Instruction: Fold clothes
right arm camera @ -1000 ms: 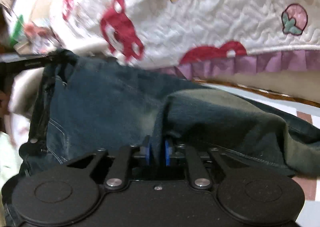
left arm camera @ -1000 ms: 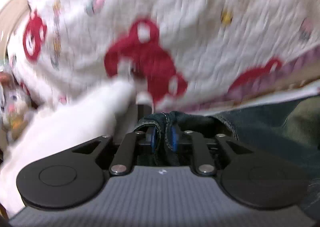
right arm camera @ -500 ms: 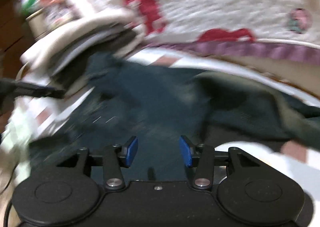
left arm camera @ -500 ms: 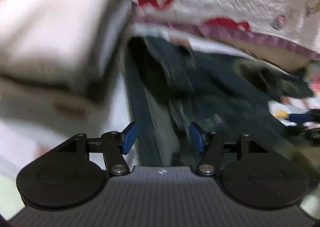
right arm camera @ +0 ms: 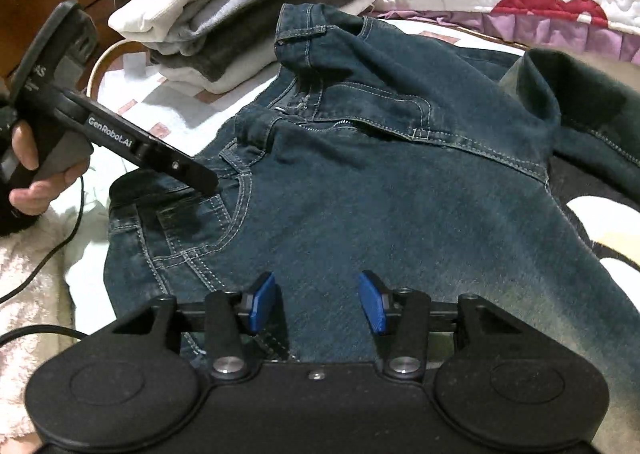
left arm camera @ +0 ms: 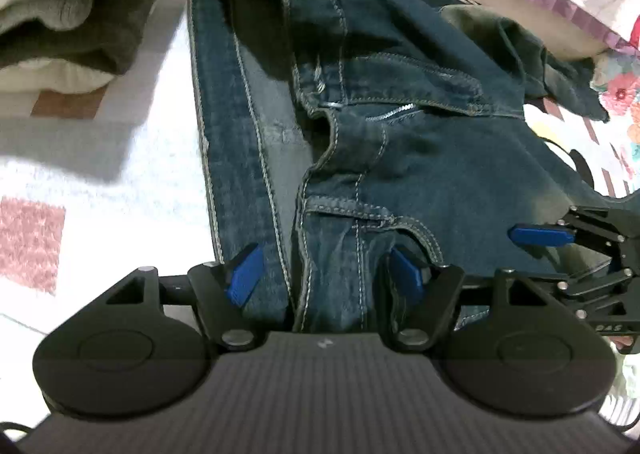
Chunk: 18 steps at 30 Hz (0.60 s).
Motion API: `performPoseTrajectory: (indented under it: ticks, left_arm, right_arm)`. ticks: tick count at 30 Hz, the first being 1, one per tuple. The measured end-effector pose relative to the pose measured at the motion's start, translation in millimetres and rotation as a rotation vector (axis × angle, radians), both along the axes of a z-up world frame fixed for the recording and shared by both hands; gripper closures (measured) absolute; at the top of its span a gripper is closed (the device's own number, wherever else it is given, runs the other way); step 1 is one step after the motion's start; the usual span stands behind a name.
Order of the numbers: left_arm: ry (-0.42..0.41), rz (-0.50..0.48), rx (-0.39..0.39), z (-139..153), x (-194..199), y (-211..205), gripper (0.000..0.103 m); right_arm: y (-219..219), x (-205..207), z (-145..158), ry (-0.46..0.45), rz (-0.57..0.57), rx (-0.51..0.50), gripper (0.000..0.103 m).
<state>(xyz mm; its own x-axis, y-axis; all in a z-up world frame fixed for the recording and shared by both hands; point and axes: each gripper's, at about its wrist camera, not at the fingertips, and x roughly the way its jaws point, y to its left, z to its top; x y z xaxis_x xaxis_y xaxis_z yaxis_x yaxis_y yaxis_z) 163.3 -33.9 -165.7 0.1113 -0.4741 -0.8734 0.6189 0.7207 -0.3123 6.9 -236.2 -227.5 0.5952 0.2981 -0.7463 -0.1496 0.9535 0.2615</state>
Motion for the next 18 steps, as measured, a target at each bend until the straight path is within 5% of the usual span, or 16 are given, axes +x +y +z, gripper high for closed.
performPoseTrajectory:
  ticks: [1, 2, 4, 7, 8, 11, 13, 15, 16, 18]
  left_arm:
    - [-0.002, -0.009, 0.002, 1.3, -1.5, -0.5, 0.052]
    - [0.011, -0.014, -0.006, 3.9, -2.7, 0.4, 0.096]
    - [-0.005, 0.024, -0.059, 31.0, -9.5, 14.4, 0.098]
    - [-0.109, 0.072, -0.284, 96.0, -41.5, 56.8, 0.100]
    - [-0.122, 0.101, -0.298, 105.8, -53.0, 67.0, 0.101]
    - [-0.240, 0.133, -0.145, 101.3, -82.2, 71.5, 0.103]
    - [-0.166, 0.168, -0.034, 76.8, -76.8, 69.9, 0.103]
    - [-0.063, 0.228, -0.059, 69.9, -63.7, 78.8, 0.098]
    - [-0.047, 0.265, -0.087, 72.7, -57.9, 85.0, 0.093]
    - [-0.034, 0.312, -0.108, 77.4, -47.2, 92.9, 0.065]
  right_arm:
    - [1.1, -0.3, 2.0, -0.004, 0.009, 0.006, 0.051]
    - [2.2, -0.6, 4.0, -0.008, 0.018, 0.011, 0.051]
    - [4.3, -1.1, 8.0, -0.016, 0.037, 0.023, 0.051]
    - [7.6, -2.0, 14.0, -0.027, 0.064, 0.040, 0.049]
    - [8.6, -2.3, 16.1, -0.031, 0.073, 0.046, 0.048]
    - [15.2, -1.2, 18.2, -0.016, 0.122, 0.080, 0.047]
    - [23.6, 0.4, 14.6, 0.013, 0.165, 0.083, 0.047]
    - [35.8, 1.4, 5.7, 0.041, 0.197, 0.033, 0.046]
    - [41.1, 1.2, 2.1, 0.044, 0.204, 0.009, 0.046]
    - [44.3, 1.3, 1.9, 0.045, 0.202, 0.018, 0.046]
